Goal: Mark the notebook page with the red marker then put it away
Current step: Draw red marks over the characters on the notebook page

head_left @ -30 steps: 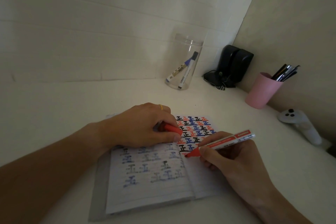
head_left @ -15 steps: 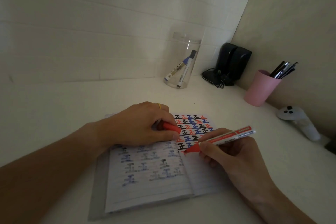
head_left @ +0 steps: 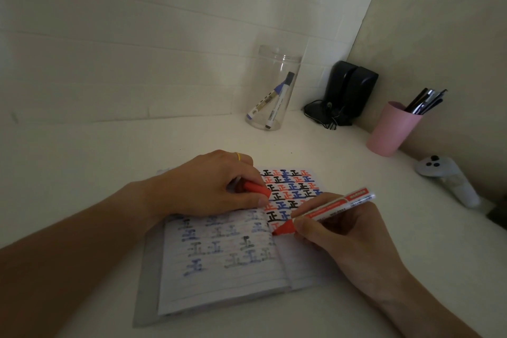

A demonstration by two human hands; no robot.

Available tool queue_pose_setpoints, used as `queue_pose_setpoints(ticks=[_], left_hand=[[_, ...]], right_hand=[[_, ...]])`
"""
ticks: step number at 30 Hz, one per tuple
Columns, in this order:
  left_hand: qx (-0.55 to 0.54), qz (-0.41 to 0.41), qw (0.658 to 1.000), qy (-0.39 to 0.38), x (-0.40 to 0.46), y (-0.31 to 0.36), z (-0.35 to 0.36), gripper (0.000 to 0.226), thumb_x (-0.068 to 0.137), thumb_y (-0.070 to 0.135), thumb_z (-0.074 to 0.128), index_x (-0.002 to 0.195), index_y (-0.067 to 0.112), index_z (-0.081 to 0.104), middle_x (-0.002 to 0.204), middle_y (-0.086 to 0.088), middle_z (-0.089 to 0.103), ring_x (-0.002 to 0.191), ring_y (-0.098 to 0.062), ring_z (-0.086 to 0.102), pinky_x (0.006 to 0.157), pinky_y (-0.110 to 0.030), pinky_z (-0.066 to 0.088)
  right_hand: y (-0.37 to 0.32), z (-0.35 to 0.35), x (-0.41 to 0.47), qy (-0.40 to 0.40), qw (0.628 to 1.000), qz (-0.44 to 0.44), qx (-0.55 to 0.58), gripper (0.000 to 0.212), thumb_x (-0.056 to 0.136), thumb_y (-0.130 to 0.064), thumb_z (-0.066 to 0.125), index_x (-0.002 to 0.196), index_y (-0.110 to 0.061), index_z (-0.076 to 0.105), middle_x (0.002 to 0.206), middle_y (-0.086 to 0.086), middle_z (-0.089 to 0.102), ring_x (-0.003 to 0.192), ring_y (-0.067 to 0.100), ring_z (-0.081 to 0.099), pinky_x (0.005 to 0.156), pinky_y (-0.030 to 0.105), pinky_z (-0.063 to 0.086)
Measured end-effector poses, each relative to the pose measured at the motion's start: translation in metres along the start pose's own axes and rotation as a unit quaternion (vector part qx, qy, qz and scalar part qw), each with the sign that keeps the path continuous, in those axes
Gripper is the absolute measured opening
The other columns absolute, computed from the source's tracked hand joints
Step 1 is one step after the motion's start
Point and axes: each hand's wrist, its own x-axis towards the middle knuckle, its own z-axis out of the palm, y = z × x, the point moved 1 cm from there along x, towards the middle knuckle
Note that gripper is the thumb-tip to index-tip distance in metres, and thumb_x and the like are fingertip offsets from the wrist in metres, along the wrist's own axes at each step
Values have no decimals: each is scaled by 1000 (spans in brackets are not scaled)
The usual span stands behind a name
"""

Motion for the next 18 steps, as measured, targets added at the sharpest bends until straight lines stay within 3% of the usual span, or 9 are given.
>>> queue_pose_setpoints(ticks=[7,11,15,18], left_hand=[[2,-2,1000,-7,1,-2,1,33,92,56,61,108,31,75,84,14,60,77,-9,59,67,-23,47],[-2,1,1000,-6,1,-3,2,32,92,55,61,108,30,75,84,13,61,76,-9,59,66,-20,44],[-17,-1,1000,-3,0,-2,0,31,92,54,62,107,31,75,85,12,62,77,-9,59,67,-29,50],[-21,-3,1000,-2,-2,-2,0,31,93,54,61,110,32,74,88,10,63,79,-8,60,69,-32,52]], right_hand=[[2,-2,3,30,999,7,-17,22,76,7,76,67,-12,77,61,-9,76,54,-3,67,53,6,49],[1,-1,4,45,999,3,-23,12,73,-1,79,67,-11,76,62,-6,77,56,-1,67,54,6,49],[-2,-4,3,71,997,-5,-11,23,80,14,72,71,-7,76,58,-2,73,50,0,63,51,8,47],[-18,-10,16,113,993,-38,-8,20,85,4,75,80,-15,77,70,-2,78,59,5,71,54,14,54]])
